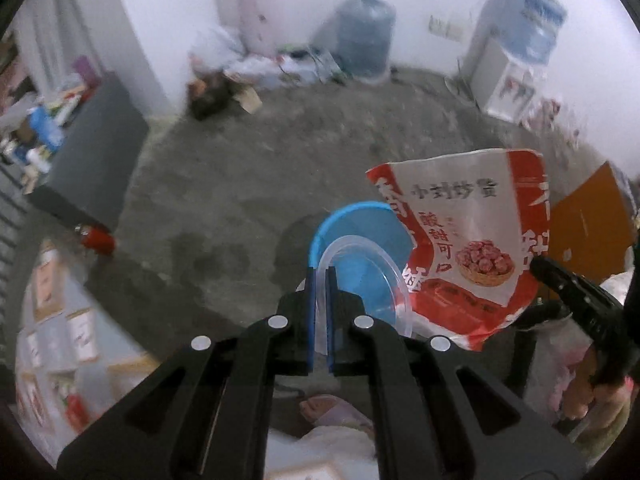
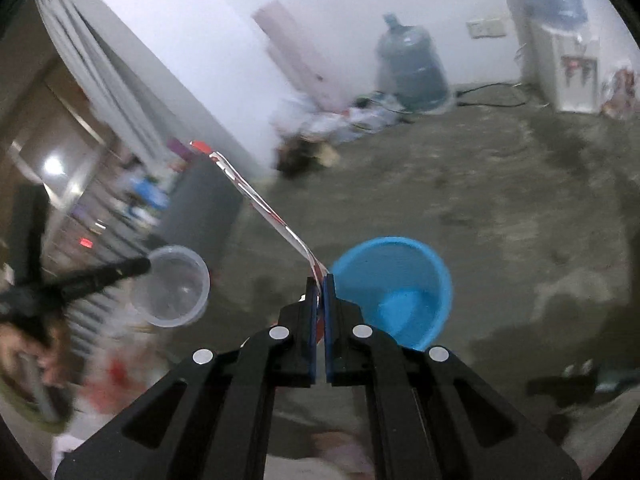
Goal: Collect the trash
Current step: 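Carry both items over blue wastebasket and open both tools to drop them, then move both tools back from the wastebasket to the table, then grasp the clear Pepsi bottle around its blue label with right tool, then lift the Pepsi bottle with right tool while left tool reaches pink plastic bag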
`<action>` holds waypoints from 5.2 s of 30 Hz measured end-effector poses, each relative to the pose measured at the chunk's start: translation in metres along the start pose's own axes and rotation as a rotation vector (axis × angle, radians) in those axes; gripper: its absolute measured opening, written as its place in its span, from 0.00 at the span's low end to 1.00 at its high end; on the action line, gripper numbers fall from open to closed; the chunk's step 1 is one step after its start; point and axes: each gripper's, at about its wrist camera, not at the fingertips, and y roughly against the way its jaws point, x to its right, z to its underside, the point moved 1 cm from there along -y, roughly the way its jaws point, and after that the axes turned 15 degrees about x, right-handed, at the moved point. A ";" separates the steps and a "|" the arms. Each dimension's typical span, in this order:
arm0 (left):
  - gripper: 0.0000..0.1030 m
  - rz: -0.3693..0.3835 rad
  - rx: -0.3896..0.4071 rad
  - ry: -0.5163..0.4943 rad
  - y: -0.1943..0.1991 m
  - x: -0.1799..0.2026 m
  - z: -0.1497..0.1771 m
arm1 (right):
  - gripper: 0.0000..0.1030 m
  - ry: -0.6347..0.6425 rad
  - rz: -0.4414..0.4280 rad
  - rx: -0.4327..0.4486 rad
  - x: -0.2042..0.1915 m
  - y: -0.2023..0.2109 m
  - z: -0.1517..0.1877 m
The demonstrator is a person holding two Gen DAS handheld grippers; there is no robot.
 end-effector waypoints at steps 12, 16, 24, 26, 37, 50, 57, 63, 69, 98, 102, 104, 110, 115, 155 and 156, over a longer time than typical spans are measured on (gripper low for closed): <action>0.44 -0.006 -0.071 0.081 -0.126 0.016 0.002 | 0.43 -0.042 0.168 -0.197 0.046 -0.135 0.038; 0.47 0.009 -0.047 0.086 -0.109 0.008 -0.001 | 0.48 -0.050 0.161 -0.175 0.045 -0.121 0.043; 0.49 0.050 0.085 0.048 -0.023 0.000 -0.014 | 0.72 0.041 0.089 -0.042 0.001 -0.057 0.032; 0.49 0.058 0.125 0.047 0.005 -0.003 -0.013 | 0.78 0.096 0.062 -0.017 -0.015 -0.042 0.029; 0.62 0.064 0.217 0.093 0.153 -0.036 0.051 | 0.94 0.359 0.067 0.202 -0.126 0.053 0.029; 0.88 -0.197 0.390 0.354 0.315 -0.114 0.182 | 0.94 0.589 -0.371 0.268 -0.254 0.140 0.075; 0.92 -0.354 0.458 0.490 0.371 -0.145 0.261 | 0.94 0.650 -0.527 0.209 -0.312 0.158 0.117; 0.92 -0.406 0.515 0.636 0.400 -0.163 0.323 | 0.94 0.665 -0.559 0.051 -0.327 0.148 0.142; 0.92 -0.413 0.554 0.763 0.418 -0.178 0.384 | 0.94 0.681 -0.583 -0.059 -0.314 0.142 0.157; 0.92 -0.717 0.320 0.727 0.382 -0.252 0.447 | 0.83 1.085 -1.111 -0.330 -0.424 0.141 0.262; 0.92 -0.725 0.307 0.729 0.380 -0.264 0.446 | 0.83 1.136 -1.143 -0.381 -0.438 0.134 0.276; 0.92 -0.722 0.306 0.729 0.378 -0.269 0.444 | 0.83 1.141 -1.143 -0.416 -0.442 0.126 0.281; 0.92 -0.712 0.306 0.736 0.372 -0.277 0.441 | 0.79 1.177 -1.151 -0.487 -0.445 0.119 0.296; 0.92 -0.697 0.310 0.752 0.368 -0.280 0.440 | 0.63 1.202 -1.146 -0.509 -0.442 0.121 0.302; 0.91 -0.627 0.374 0.797 0.377 -0.247 0.456 | 0.58 1.201 -1.100 -0.549 -0.440 0.128 0.311; 0.91 -0.608 0.384 0.795 0.377 -0.242 0.457 | 0.58 1.194 -1.094 -0.549 -0.438 0.128 0.309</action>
